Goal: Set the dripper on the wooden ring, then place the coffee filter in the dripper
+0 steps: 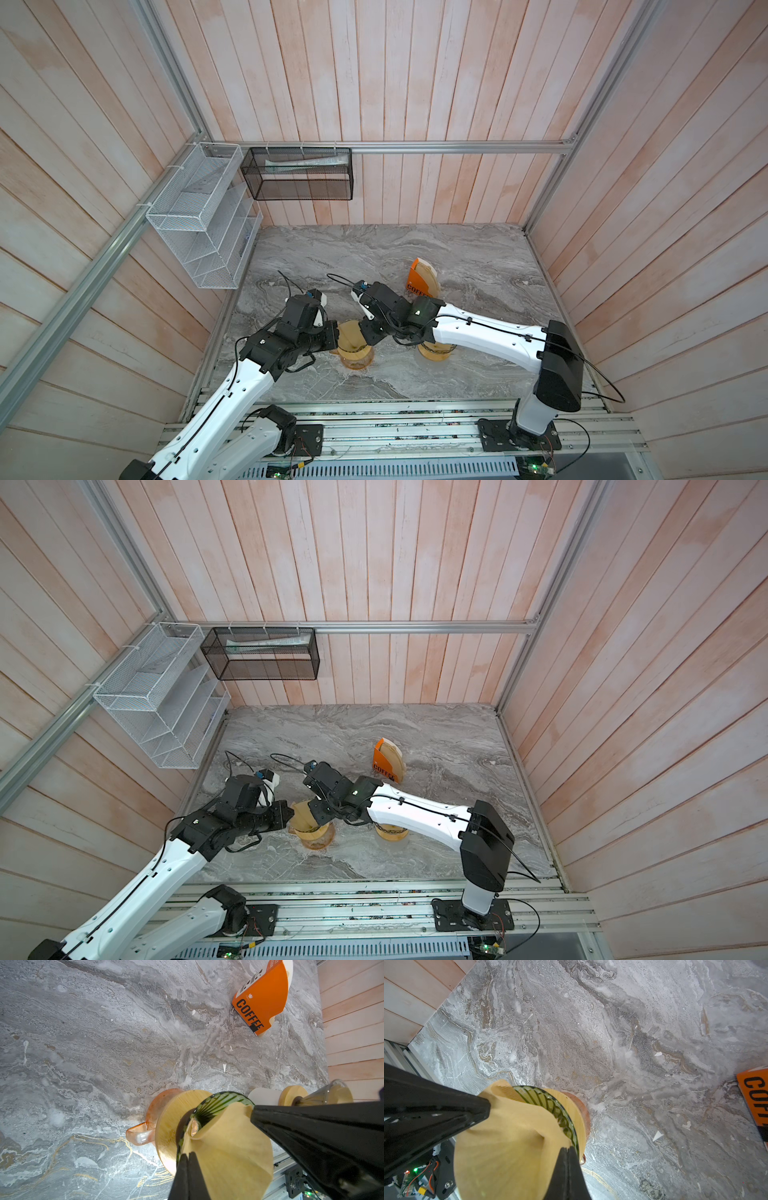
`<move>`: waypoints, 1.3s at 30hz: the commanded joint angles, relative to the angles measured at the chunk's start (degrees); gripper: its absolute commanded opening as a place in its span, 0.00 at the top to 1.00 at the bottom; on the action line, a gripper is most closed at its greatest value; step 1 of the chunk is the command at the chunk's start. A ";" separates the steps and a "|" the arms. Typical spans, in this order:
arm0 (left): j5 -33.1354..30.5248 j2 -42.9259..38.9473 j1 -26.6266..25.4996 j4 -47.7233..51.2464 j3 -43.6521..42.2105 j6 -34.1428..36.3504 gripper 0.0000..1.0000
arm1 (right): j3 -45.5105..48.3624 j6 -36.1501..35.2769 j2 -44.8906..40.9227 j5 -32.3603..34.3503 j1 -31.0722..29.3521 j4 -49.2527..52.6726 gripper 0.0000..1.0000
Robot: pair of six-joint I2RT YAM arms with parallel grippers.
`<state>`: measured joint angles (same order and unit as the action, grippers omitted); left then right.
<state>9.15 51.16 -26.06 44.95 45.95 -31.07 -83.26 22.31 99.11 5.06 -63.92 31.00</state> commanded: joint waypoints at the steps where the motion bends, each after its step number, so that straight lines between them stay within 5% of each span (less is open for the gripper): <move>1: -0.01 -0.51 -0.30 0.11 -0.40 0.50 0.95 | 0.15 -0.15 0.81 -0.05 0.55 0.67 1.00; 39: -0.71 -0.70 -0.30 0.49 4.85 0.42 0.95 | -2.10 0.11 -2.50 0.97 0.73 1.52 0.99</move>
<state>8.93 51.13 -26.06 45.43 48.80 -31.07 -83.53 22.31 98.87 5.08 -63.59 31.46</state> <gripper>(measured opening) 0.054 0.042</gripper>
